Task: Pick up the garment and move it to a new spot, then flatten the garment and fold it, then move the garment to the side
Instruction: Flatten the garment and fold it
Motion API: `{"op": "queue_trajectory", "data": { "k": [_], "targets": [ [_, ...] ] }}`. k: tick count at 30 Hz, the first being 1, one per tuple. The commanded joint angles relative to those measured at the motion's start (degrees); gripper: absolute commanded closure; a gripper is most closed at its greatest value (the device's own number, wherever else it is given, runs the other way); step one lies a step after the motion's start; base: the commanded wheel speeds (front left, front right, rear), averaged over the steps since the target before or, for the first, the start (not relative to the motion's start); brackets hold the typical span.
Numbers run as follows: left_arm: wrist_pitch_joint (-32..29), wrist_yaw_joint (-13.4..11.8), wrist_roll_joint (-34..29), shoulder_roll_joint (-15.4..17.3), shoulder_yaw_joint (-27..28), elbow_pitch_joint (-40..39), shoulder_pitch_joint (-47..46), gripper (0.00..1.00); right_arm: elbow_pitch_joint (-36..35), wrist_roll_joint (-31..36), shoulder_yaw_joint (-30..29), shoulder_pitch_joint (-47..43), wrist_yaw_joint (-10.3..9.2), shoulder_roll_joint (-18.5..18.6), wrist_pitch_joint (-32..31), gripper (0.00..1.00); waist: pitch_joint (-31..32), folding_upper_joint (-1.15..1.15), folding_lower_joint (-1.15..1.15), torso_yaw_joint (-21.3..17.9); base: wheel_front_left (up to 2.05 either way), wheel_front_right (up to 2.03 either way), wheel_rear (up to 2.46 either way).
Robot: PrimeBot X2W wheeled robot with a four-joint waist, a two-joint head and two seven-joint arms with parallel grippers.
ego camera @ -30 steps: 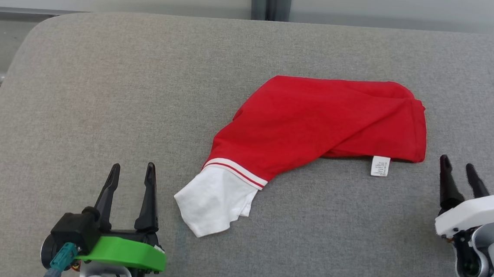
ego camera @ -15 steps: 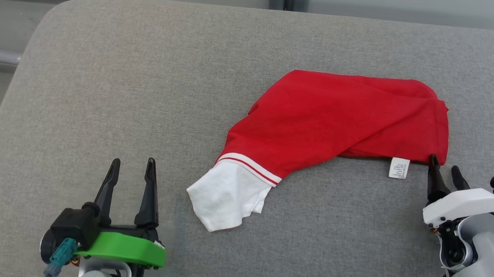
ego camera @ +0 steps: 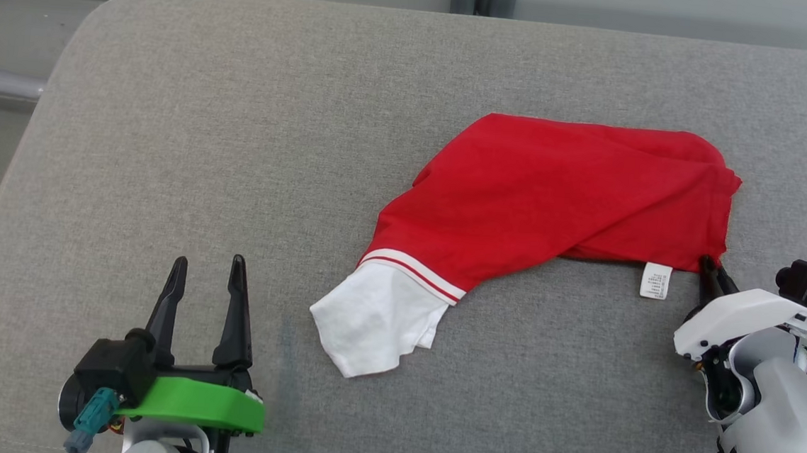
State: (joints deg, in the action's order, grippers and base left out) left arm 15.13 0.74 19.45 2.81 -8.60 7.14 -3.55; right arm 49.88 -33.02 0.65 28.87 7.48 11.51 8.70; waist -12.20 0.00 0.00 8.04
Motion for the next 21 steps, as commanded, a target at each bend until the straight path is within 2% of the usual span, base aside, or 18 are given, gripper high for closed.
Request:
{"op": "queue_trajectory", "data": {
  "k": [1,6,12,16,21],
  "targets": [
    [-0.01,-0.22,-0.16,0.16,0.28,-0.22,-0.47,0.0,0.0,0.52,0.3,-0.03,0.01,0.03,0.54,1.0,0.16,0.0,0.0,-0.62,0.0,0.0,0.0],
    [-0.01,-0.28,-0.52,0.17,0.72,-0.4,0.13,0.0,-3.93,-1.05,0.27,-2.47,0.01,1.34,1.19,1.0,0.78,0.0,0.0,-2.55,0.0,0.0,0.0],
    [-0.01,0.19,-0.66,0.17,1.5,-0.56,0.84,0.0,-12.08,-2.76,-1.1,-8.64,0.01,4.09,-1.6,1.0,1.09,0.0,0.0,-5.38,0.0,0.0,0.0],
    [-0.01,0.61,-0.91,0.17,1.72,-0.5,0.67,0.0,-18.0,-2.55,-3.93,-12.75,0.01,5.2,-4.65,1.0,0.8,0.0,0.0,-7.09,0.0,0.0,0.0],
    [-0.01,0.86,-1.1,0.17,1.5,-0.25,-0.06,0.0,-21.84,-1.14,-7.91,-15.98,0.01,4.71,-8.36,1.0,0.26,0.0,0.0,-7.97,0.0,0.0,0.0]
  ]
}}
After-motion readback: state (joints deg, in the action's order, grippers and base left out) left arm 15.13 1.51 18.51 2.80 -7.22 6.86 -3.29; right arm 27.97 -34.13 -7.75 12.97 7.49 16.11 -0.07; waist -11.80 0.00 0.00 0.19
